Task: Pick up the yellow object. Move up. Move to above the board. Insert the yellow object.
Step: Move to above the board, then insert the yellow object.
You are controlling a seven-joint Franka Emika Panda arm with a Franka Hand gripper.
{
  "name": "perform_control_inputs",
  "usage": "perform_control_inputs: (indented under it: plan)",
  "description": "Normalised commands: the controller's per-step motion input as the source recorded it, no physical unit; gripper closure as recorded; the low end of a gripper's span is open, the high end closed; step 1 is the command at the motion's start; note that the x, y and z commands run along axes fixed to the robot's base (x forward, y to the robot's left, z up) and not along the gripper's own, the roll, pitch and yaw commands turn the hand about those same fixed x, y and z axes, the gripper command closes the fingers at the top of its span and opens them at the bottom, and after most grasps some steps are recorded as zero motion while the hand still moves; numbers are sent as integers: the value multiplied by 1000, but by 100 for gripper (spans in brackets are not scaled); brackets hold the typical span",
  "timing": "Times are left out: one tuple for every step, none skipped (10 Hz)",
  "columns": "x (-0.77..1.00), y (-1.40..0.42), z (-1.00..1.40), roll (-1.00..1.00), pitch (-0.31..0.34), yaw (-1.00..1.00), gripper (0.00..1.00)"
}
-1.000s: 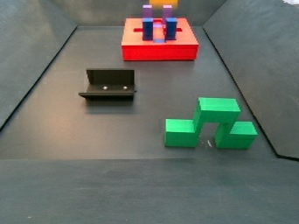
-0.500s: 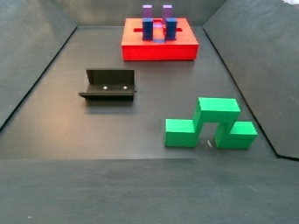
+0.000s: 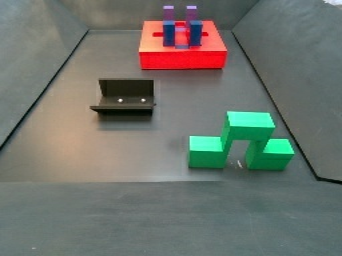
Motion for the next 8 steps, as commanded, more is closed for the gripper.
perform_control_inputs:
  plan:
    - [80, -334, 77, 17, 147, 13, 100]
    - [0, 0, -20, -19, 0, 0, 100]
    - [0, 0, -17, -1, 0, 0, 100]
    - [-23, 0, -209, 0, -43, 0, 100]
    - [0, -91, -546, 0, -47, -14, 100]
    - [191, -231, -726, 99, 0, -97, 100]
    - [117, -303, -880, 103, -19, -66, 100]
    - [29, -394, -980, 117, -76, -23, 100]
